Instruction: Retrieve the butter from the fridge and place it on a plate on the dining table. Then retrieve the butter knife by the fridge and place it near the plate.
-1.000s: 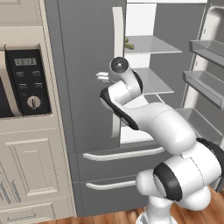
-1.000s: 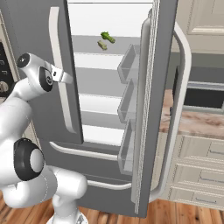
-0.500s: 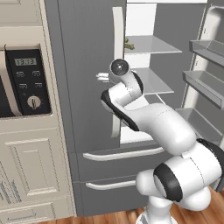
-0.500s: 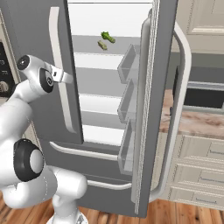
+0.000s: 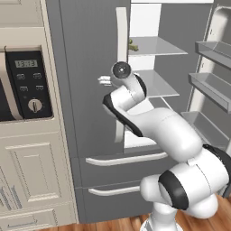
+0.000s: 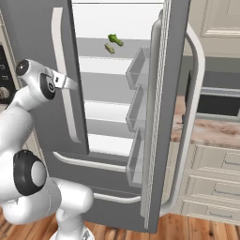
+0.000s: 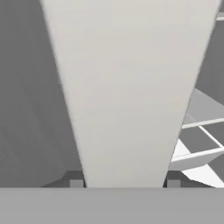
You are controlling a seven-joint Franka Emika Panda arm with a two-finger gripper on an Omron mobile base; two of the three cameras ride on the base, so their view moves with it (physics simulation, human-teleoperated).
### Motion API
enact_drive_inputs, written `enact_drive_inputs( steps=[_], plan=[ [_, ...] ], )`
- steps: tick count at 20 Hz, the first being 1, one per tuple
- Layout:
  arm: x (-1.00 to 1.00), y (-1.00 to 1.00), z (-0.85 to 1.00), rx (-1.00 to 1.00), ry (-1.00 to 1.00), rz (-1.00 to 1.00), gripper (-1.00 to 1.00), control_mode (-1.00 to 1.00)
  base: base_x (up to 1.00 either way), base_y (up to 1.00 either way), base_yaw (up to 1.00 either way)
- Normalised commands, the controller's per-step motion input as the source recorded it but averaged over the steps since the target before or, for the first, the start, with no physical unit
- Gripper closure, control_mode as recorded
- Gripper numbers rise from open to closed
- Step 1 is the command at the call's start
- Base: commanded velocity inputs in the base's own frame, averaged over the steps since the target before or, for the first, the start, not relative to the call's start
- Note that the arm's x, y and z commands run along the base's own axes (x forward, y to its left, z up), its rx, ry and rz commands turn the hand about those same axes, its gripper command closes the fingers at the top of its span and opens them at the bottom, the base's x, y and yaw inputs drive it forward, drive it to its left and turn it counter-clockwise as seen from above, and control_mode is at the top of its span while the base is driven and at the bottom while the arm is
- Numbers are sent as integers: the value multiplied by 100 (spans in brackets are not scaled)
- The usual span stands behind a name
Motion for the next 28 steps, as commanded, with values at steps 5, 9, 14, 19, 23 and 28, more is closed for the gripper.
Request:
enact_drive_inputs(
  steps=[5,9,14,19,23,28],
  plan=[
    [-74,51,1,-18,2,0,100,-100,0,0,0],
    [-96,57,0,-25,1,0,100,-100,0,0,0],
    [-66,92,0,-22,1,-9,100,-100,0,0,0],
    [-63,99,0,-19,0,-21,100,-100,0,0,0],
    [-44,84,11,-9,4,-31,100,-100,0,0,0],
    [-26,88,7,-9,3,-29,100,-100,0,0,0]
  ],
)
